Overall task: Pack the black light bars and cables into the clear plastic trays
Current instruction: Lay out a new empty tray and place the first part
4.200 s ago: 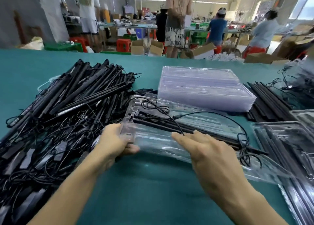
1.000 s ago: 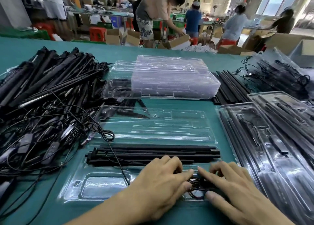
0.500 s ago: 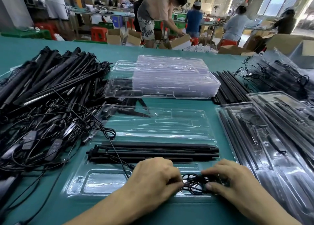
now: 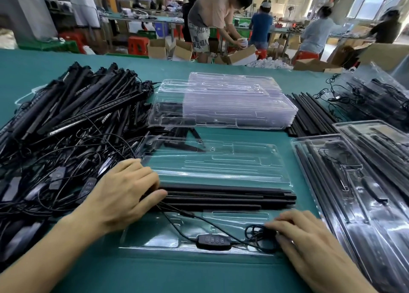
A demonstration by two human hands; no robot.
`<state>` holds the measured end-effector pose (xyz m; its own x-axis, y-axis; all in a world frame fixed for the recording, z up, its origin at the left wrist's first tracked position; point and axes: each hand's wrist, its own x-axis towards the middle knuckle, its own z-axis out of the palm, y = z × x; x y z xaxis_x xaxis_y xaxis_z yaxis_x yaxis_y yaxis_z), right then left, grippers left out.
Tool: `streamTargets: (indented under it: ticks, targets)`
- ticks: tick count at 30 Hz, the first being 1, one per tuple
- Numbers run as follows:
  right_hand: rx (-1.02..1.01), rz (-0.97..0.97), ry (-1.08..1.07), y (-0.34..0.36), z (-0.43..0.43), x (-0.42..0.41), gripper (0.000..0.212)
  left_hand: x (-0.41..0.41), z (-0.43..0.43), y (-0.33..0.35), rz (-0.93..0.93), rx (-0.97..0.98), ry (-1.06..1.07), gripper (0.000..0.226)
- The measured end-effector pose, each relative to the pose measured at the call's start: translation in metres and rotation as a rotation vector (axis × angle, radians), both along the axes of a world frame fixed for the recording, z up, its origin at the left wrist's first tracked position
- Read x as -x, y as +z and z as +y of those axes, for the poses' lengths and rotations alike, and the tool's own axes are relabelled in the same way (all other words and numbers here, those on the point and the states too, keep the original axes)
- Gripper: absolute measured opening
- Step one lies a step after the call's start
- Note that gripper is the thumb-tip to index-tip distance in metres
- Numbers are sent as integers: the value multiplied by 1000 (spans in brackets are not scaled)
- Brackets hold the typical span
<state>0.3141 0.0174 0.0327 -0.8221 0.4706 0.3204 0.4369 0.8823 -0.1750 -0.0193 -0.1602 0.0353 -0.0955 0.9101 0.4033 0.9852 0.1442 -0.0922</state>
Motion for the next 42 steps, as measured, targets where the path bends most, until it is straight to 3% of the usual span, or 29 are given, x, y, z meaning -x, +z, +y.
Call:
streamTargets:
  ticks: [1,3,4,9,18,27,33,35,42]
  targets:
    - [-24,1,-8,0,-4,0,21,2,-3,0,31,-10,-16,54]
    - [-45,-10,-11,-4,-10,0,55,5,-8,-3,94,-22,-34,54]
    - [-94,-8,-14,-7,-11,1,62,6,-11,-6,114,-19,-27,55]
    - [-287,-13,-39,-16,-22,4,56,17,-21,-12,133,-4,31,55]
    - [-230,-68,-94,-14,-23,12,61,23,-16,-12,245,-120,-10,60]
    - [-307,-149,139,-11,-14,16,50,24,0,-15,216,-163,18,64]
    - [-326,-132,159,-11,-13,17,45,44,-13,-2,11,-97,23,50]
    - [-321,-132,103,-12,-14,20,44,50,-23,-2,-28,-47,12,56]
    - [-314,-206,36,-10,9,30,42,53,-41,-18,119,-73,96,49]
